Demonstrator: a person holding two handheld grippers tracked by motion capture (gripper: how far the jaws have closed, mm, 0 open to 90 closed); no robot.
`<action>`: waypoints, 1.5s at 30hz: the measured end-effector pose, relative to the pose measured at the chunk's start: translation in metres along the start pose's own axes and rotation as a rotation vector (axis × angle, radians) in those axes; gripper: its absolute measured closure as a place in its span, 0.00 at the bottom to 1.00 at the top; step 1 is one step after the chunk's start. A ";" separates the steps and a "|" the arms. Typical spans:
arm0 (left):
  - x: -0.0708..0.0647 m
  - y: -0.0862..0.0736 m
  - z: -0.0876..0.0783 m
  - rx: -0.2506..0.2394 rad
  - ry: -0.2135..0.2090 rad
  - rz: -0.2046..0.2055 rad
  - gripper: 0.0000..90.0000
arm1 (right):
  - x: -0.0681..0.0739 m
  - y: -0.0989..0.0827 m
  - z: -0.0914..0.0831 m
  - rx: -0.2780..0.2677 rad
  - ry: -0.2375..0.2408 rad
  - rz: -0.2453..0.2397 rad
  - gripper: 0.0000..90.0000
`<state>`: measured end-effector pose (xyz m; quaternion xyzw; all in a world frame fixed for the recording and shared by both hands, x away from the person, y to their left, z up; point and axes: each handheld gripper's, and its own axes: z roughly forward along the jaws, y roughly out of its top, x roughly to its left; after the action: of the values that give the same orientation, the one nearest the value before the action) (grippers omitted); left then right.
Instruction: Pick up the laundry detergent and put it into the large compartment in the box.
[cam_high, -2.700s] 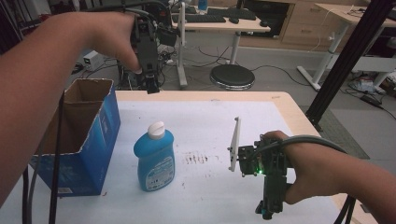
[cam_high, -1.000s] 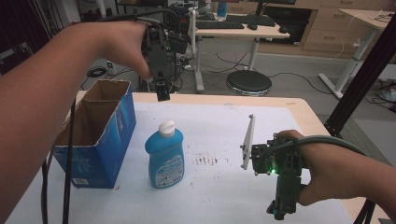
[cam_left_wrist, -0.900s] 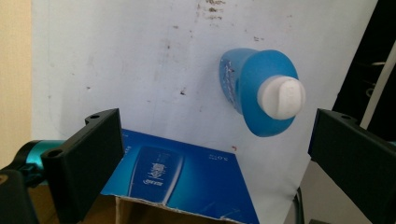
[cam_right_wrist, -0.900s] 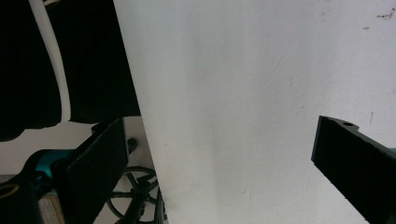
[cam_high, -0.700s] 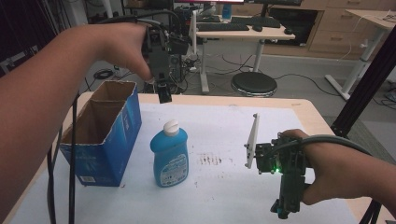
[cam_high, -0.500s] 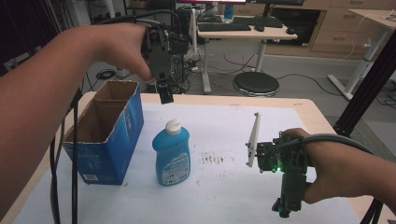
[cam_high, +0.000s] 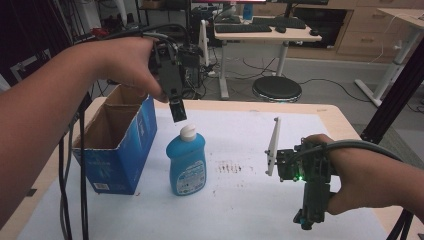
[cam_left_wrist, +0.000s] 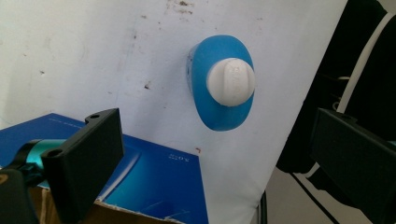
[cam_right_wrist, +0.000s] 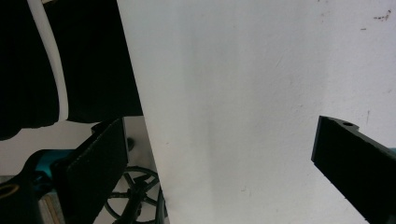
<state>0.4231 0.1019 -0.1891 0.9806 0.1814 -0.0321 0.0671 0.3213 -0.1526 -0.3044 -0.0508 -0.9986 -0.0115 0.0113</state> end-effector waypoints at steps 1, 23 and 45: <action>-0.001 0.000 0.001 -0.001 0.001 -0.005 0.04 | 0.000 0.000 0.000 -0.005 0.001 -0.007 0.03; -0.012 0.008 0.032 0.031 0.027 -0.067 0.04 | 0.003 0.002 0.001 0.004 0.004 -0.005 0.03; -0.008 0.011 0.077 0.053 0.011 -0.093 0.04 | 0.001 0.005 0.004 0.008 0.010 -0.013 0.03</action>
<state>0.4171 0.0776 -0.2632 0.9727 0.2260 -0.0344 0.0387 0.3208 -0.1477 -0.3081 -0.0440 -0.9989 -0.0080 0.0164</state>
